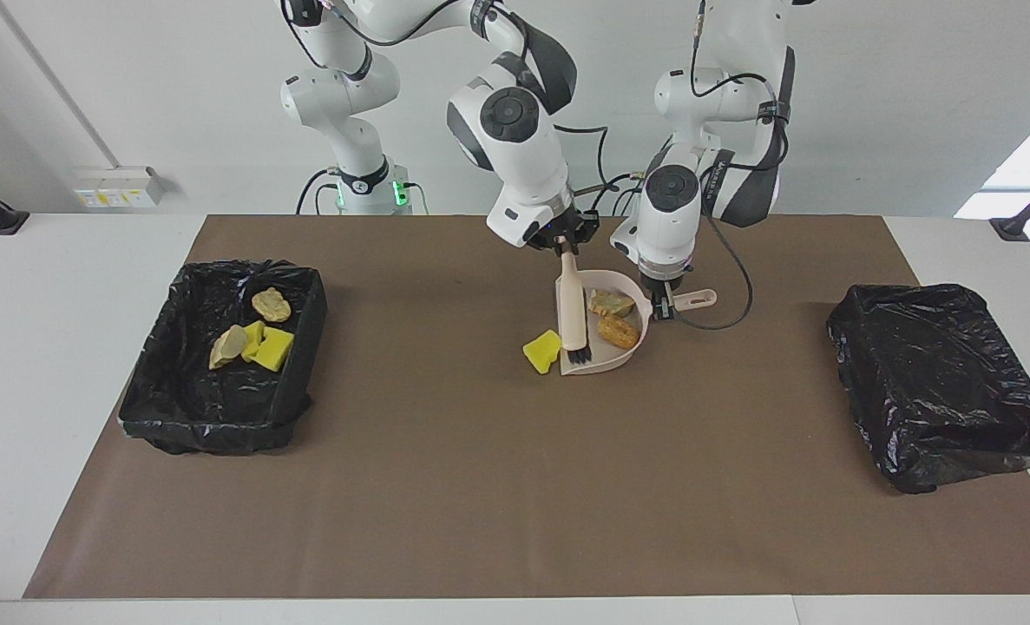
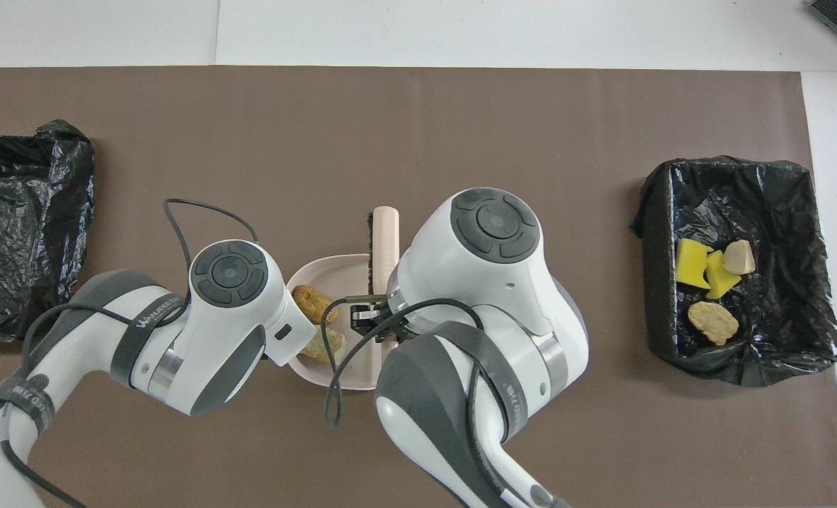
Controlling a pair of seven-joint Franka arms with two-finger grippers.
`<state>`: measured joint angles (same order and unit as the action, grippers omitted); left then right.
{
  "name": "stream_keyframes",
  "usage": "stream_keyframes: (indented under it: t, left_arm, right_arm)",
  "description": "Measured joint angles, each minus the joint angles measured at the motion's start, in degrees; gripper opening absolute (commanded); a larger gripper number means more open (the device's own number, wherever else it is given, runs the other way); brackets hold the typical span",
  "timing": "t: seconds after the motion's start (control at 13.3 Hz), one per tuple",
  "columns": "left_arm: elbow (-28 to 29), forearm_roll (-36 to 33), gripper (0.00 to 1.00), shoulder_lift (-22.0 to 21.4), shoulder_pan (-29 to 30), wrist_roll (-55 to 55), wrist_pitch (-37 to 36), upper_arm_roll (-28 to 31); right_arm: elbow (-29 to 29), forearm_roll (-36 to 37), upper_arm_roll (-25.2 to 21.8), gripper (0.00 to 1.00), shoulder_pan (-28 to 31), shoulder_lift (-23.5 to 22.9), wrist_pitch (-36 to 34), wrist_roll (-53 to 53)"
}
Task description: Sweep and dump trash in bin
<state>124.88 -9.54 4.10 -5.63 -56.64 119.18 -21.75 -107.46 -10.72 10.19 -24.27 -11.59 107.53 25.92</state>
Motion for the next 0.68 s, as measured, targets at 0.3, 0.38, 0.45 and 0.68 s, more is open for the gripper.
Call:
stream_keyframes:
  t: [0.3,0.38,0.45,0.68]
  left_arm:
    - [0.0,0.04,0.0,0.0,-0.01,2.7,-0.02,-0.18]
    - [0.0,0.05,0.0,0.0,-0.01,2.77,-0.03,-0.18]
    - [0.0,0.05,0.0,0.0,-0.01,2.79,-0.03,-0.18]
    - [0.0,0.05,0.0,0.0,-0.01,2.79,-0.03,-0.17]
  right_arm:
    - [-4.94,3.14,0.38,0.0,-6.59,-2.53,6.51,0.18]
    - [-4.86,2.09,0.54,0.0,-7.25,-2.63,7.21,0.09]
    - [-4.52,-0.92,0.59,0.0,-7.51,-2.66,7.48,-0.88]
    - [-2.97,-5.72,0.52,0.0,-7.58,-3.09,7.06,-3.6]
